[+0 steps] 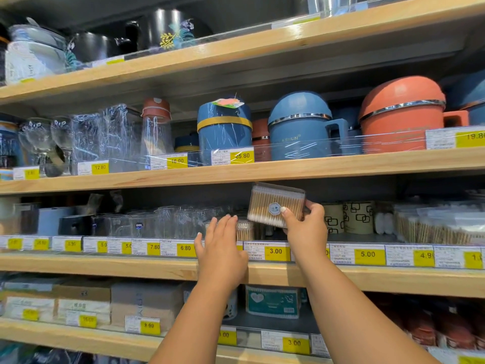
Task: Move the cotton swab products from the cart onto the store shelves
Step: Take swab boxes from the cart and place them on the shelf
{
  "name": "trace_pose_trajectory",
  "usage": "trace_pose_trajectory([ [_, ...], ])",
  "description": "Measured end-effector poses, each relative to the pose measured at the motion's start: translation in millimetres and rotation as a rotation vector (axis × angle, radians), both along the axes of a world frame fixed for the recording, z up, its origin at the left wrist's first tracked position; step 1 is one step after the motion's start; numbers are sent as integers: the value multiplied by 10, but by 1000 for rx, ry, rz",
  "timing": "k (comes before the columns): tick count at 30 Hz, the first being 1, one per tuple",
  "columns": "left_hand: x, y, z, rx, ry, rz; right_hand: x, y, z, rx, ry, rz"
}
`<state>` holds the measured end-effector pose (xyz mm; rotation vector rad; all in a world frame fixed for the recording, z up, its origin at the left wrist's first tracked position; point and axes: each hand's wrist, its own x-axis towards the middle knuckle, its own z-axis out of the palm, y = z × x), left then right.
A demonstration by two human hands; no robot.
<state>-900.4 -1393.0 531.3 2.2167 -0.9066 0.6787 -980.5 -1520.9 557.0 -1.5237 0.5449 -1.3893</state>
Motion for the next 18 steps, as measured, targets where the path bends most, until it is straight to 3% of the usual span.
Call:
trace_pose_trajectory([
  [18,72,27,-45,0,16,-102,198,93,160,-54,139,33],
])
